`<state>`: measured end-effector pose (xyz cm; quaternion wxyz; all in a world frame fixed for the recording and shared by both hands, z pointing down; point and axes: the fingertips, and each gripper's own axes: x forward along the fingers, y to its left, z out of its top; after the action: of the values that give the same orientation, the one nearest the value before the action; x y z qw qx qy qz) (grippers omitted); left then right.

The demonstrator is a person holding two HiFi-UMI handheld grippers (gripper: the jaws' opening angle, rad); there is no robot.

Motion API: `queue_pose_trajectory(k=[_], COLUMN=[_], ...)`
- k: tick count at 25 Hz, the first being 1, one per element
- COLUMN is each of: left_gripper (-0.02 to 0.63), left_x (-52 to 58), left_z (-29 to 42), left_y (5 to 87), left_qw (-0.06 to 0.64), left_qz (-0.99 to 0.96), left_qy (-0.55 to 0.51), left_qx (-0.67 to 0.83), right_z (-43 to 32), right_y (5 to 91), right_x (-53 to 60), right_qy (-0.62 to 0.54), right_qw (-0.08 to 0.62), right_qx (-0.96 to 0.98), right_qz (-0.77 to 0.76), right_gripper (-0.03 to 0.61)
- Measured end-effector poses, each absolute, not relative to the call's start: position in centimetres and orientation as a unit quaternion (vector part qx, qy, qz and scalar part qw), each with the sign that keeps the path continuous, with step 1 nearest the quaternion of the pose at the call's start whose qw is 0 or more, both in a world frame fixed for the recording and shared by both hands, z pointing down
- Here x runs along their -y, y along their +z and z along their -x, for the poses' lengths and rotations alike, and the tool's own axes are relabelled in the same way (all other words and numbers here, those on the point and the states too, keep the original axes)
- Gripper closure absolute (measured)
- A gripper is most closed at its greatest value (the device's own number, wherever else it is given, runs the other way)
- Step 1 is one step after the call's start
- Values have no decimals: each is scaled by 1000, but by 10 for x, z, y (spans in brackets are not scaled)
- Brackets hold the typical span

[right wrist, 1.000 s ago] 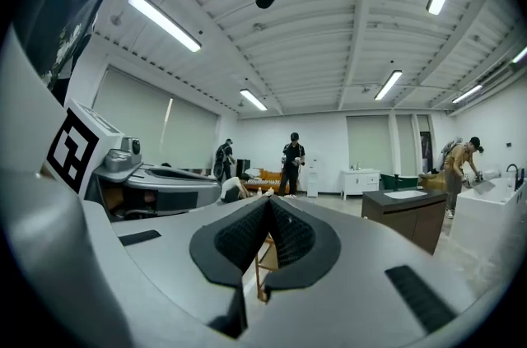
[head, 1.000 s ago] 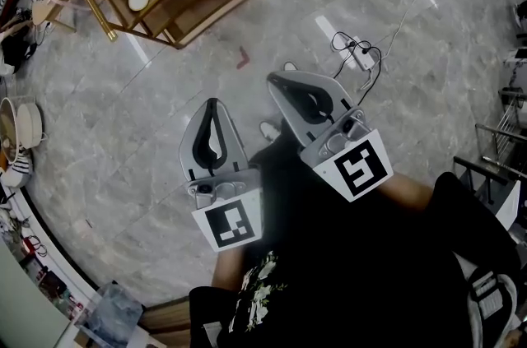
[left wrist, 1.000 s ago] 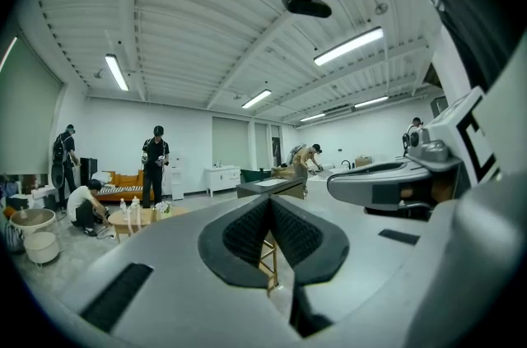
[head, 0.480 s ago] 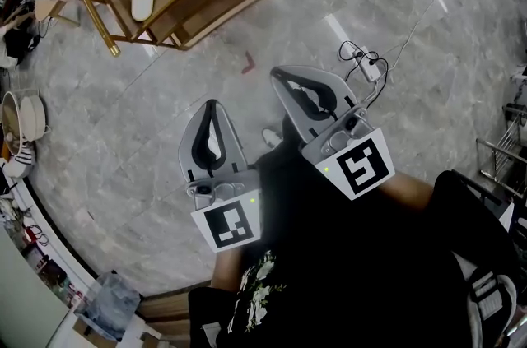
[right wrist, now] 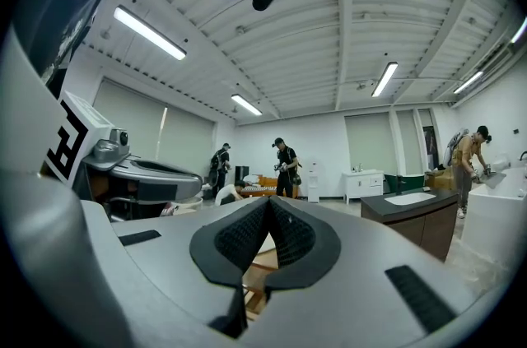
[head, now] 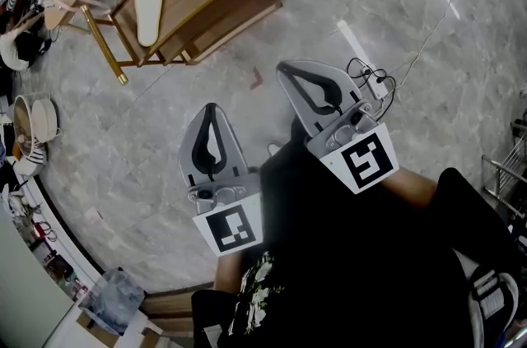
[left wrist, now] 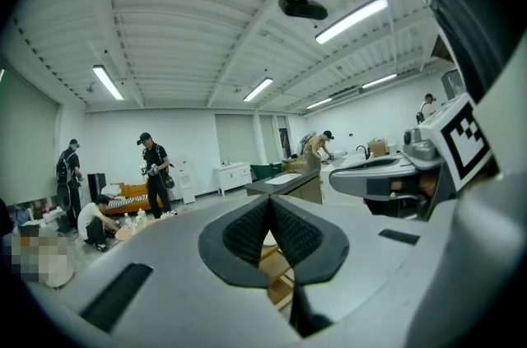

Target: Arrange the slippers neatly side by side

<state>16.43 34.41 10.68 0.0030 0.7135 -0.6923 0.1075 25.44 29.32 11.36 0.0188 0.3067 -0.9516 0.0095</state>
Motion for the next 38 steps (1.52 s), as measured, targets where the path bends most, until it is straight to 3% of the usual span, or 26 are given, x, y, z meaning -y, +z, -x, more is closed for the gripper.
queue_pose_trajectory(k=[16, 38], left_gripper=[612, 612], left_x=[-316, -289], left_z=[-165, -186], left_y=[119, 117], left_qw=[14, 7], left_qz=[-653, -654], left_qy=[127, 128], left_qx=[747, 746], right_z=[-236, -264], right_y=[127, 124], right_x=[-254, -233], right_qy=[28, 15], right_qw=[4, -11], right_qx=[979, 976], right_qz=[-201, -217], right_gripper=[580, 580])
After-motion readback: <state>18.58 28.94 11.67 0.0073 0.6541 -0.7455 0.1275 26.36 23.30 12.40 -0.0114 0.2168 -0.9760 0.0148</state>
